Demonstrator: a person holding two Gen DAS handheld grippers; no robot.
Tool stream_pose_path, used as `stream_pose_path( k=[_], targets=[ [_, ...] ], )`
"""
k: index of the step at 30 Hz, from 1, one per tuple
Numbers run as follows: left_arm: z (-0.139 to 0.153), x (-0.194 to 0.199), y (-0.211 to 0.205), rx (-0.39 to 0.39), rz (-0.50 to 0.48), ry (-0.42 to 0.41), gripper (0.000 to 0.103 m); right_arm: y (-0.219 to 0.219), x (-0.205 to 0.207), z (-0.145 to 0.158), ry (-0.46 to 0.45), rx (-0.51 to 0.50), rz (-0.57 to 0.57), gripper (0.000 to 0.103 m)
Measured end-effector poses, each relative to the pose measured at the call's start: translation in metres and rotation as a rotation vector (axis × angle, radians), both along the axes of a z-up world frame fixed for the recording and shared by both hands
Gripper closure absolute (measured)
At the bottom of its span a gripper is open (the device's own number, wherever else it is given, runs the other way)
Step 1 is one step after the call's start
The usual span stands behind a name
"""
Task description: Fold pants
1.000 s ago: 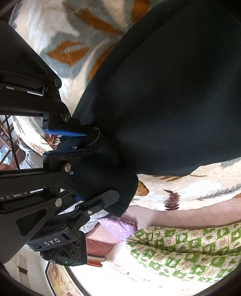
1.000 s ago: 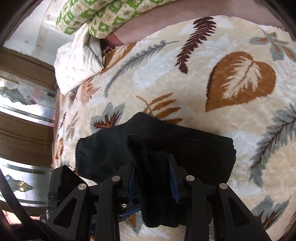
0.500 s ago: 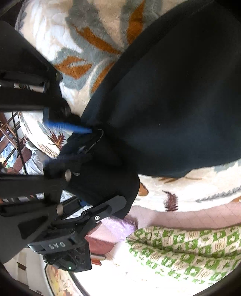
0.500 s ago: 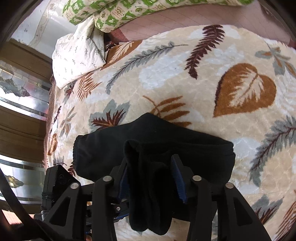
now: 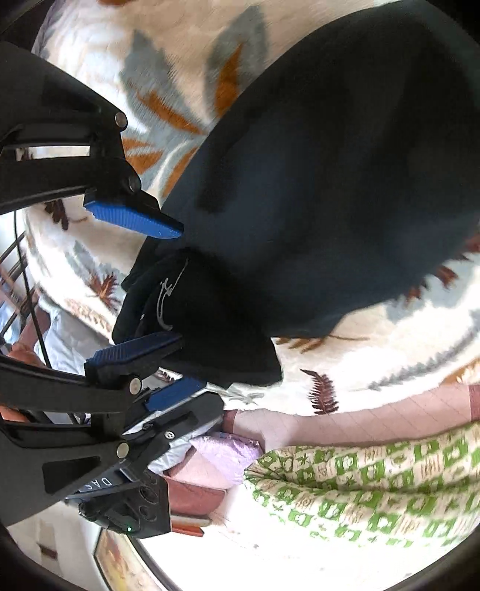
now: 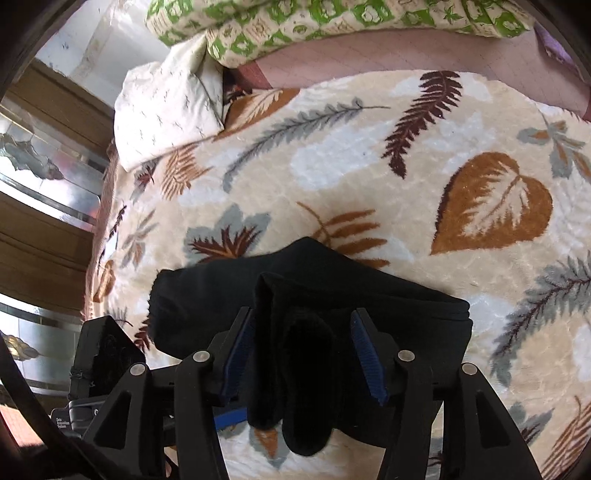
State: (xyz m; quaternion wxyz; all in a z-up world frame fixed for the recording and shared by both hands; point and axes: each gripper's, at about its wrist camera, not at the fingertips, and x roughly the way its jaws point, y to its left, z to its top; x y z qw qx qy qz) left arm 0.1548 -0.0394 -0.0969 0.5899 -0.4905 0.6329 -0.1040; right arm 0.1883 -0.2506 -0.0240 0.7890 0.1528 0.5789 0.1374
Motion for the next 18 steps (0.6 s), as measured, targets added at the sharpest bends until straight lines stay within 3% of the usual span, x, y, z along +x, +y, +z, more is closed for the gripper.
stream_pose_path(
  k=[7,10,13,16,18],
  targets=[
    [0.028,0.006,0.029,0.181,0.005,-0.122,0.052,-0.022,-0.02,0.002,-0.008,0.182,-0.065,0.046],
    [0.038,0.013,0.039,0.205,0.003,-0.166,0.052,-0.034,-0.04,-0.003,-0.032,0.284,-0.101,0.044],
    [0.043,0.025,0.029,0.218,-0.117,-0.197,0.052,-0.042,-0.058,-0.017,-0.027,0.34,-0.149,0.044],
    [0.047,0.036,0.009,0.299,-0.275,-0.222,0.052,-0.051,-0.09,-0.036,-0.031,0.479,-0.23,0.043],
    [0.047,0.04,0.0,0.305,-0.332,-0.231,0.052,-0.052,-0.112,-0.053,-0.026,0.554,-0.29,0.043]
  ],
)
